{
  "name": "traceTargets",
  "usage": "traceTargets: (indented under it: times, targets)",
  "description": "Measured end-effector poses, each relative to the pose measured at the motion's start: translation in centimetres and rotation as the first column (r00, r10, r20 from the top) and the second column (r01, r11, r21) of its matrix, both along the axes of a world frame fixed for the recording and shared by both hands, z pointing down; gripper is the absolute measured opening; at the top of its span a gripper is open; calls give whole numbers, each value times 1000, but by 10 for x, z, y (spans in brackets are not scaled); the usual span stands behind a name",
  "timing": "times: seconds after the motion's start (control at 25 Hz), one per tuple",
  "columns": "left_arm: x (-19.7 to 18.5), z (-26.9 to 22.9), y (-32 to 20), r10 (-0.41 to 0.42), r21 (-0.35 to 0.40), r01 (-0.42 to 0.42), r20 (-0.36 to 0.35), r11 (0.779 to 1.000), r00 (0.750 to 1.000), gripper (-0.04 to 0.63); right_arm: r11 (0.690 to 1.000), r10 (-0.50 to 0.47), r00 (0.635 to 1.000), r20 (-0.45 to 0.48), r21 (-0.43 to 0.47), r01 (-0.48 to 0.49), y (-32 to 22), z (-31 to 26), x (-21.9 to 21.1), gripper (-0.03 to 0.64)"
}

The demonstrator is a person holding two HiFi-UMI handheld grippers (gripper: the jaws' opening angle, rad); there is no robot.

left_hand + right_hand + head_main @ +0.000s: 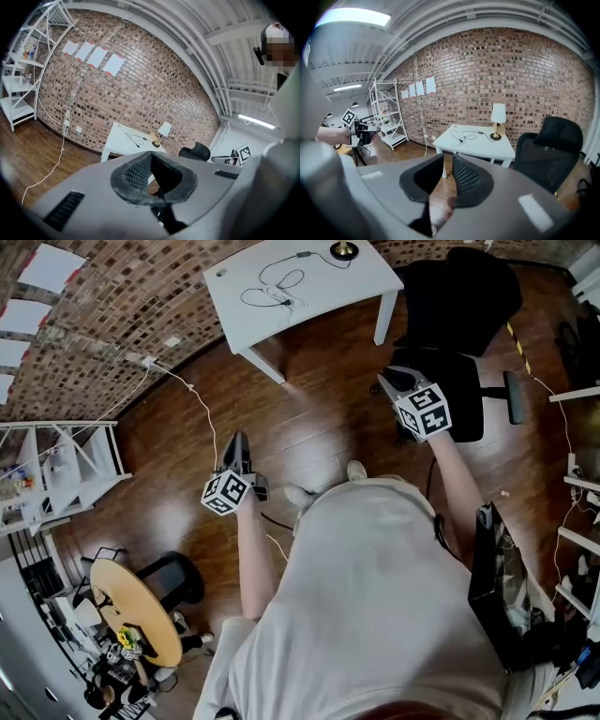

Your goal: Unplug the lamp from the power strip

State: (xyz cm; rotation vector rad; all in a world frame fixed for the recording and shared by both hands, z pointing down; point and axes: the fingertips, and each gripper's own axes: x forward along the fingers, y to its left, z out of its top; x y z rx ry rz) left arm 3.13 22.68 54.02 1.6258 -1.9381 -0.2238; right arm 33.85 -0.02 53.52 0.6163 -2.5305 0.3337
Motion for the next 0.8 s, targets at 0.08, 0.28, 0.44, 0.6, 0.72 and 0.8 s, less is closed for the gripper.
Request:
traceTargets:
  times: [0.08,0.28,0.44,0.6,0.72,0.8]
  targets:
    - [-3,1,1,1,-2,-1,-1,1000,1000,3,1000,-8,1000,-14,3,8,-1,2,-3,58]
    - [7,10,-1,6,-8,-6,-3,1000,1000,3,999,-33,999,-34,-6,32,-5,13,-4,58]
    - [17,20,2,13,-28,-14,-10,1000,1000,3,999,-48,998,-51,-17,48,-2,20,1,58]
    - [18,19,2,22,-27,-22,-12,999,1000,3,998,-59,997,-50,-25,58,2,21,-3,58]
    - [18,22,2,29,-32,-29,-13,999,1000,3,997,-68,997,-39,-34,67,5,23,-7,60]
    - [19,24,3,33,-36,-33,-17,999,999,3,996,-83,994,-74,-17,82,7,27,-8,58]
